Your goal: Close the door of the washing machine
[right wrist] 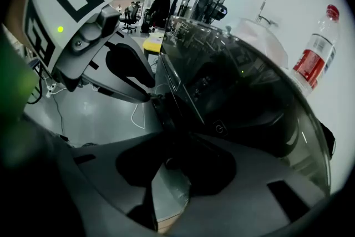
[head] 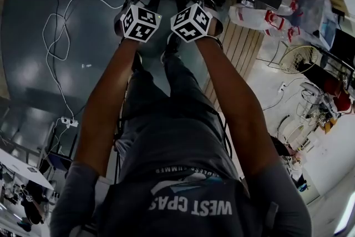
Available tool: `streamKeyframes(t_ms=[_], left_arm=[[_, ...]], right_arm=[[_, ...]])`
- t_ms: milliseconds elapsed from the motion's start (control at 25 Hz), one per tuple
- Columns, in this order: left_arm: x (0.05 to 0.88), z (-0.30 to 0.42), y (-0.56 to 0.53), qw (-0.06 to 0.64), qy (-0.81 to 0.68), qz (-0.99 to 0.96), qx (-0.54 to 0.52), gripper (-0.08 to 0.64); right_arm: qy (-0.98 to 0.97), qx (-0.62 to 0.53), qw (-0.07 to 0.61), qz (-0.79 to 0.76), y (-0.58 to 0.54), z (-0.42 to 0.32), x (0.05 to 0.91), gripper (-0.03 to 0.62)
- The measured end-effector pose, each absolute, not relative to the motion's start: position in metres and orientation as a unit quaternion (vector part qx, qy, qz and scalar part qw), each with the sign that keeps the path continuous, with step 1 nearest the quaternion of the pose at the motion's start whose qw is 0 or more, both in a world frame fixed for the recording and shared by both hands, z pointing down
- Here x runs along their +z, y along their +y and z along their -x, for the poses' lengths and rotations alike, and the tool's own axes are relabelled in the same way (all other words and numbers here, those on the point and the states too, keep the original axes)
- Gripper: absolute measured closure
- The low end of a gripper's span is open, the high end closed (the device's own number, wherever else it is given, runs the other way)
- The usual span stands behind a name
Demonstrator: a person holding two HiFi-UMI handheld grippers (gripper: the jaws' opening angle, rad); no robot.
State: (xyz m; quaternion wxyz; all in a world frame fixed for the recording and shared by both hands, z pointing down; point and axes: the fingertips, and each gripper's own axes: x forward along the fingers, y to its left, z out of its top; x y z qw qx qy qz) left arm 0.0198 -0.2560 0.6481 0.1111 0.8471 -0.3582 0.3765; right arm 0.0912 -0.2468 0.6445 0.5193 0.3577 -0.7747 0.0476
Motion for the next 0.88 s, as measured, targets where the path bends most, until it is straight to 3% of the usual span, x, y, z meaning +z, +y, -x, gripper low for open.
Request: streamKeyframes(t_ms=[320,880], left_arm=[[0.573,0.029,-0.255,0.074,-0.391,-0.85,0.345,0.446],[0.411,0.093,-0.212,0.018,-0.373,-0.888,0.267,0.468]], right_arm=[[-0.794,0.051,0.451,-0.403,-0.24,-0.085,0.573,0.505],[-0.849,0.07,0.235,-0.468,-0.205,-0.102,0.37,0.534]])
